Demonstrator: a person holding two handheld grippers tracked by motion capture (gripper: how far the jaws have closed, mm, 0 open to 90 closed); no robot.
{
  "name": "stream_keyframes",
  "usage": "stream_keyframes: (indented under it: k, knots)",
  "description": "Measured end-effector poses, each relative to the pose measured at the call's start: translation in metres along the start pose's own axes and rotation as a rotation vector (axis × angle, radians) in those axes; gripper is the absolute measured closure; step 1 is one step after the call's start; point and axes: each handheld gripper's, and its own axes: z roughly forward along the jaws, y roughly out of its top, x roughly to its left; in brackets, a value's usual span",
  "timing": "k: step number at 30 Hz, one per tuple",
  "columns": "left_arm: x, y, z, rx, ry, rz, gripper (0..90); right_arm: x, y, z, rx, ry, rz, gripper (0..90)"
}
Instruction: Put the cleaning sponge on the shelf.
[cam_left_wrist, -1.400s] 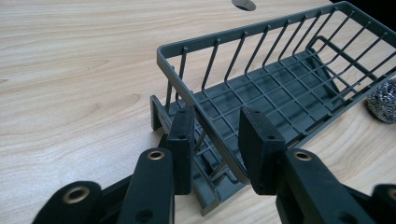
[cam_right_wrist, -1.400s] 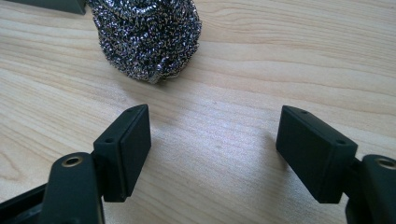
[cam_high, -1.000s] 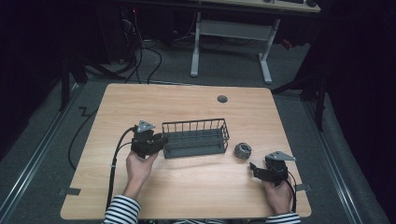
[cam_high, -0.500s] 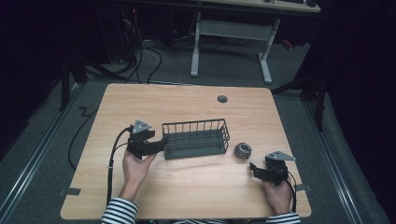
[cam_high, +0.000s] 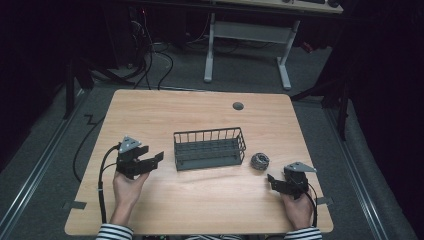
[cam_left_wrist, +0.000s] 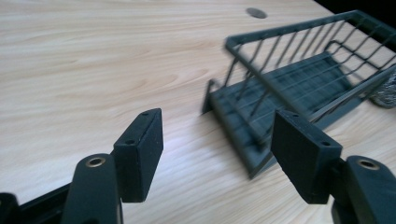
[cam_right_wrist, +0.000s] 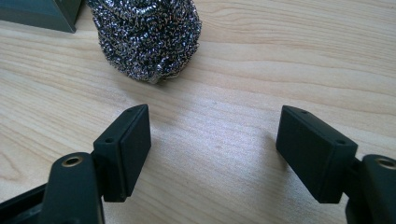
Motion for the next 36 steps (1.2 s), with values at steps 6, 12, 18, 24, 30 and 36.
stream_keyframes:
  k: [6, 12, 18, 24, 30, 36]
  knots:
    - [0.02, -0.028, -0.006, 0.013, 0.062, -0.036, 33.7, 0.0, 0.0, 0.0, -0.002, 0.001, 0.002, 27.2]
    - [0.035, -0.05, -0.004, 0.045, 0.106, -0.058, 33.0, 0.0, 0.0, 0.0, -0.002, 0.001, 0.003, 27.2]
    - [0.042, -0.061, 0.003, 0.074, 0.153, -0.055, 31.3, 0.0, 0.0, 0.0, -0.003, -0.002, 0.006, 28.3]
    - [0.045, -0.065, 0.012, 0.103, 0.201, -0.024, 30.4, 0.0, 0.0, 0.0, -0.003, -0.002, 0.006, 28.4]
    - [0.049, -0.069, 0.019, 0.125, 0.239, -0.013, 29.7, 0.0, 0.0, 0.0, -0.003, -0.002, 0.006, 28.4]
    - [0.049, -0.069, 0.019, 0.129, 0.244, -0.008, 29.5, -0.001, 0.0, 0.0, -0.003, -0.001, 0.006, 28.3]
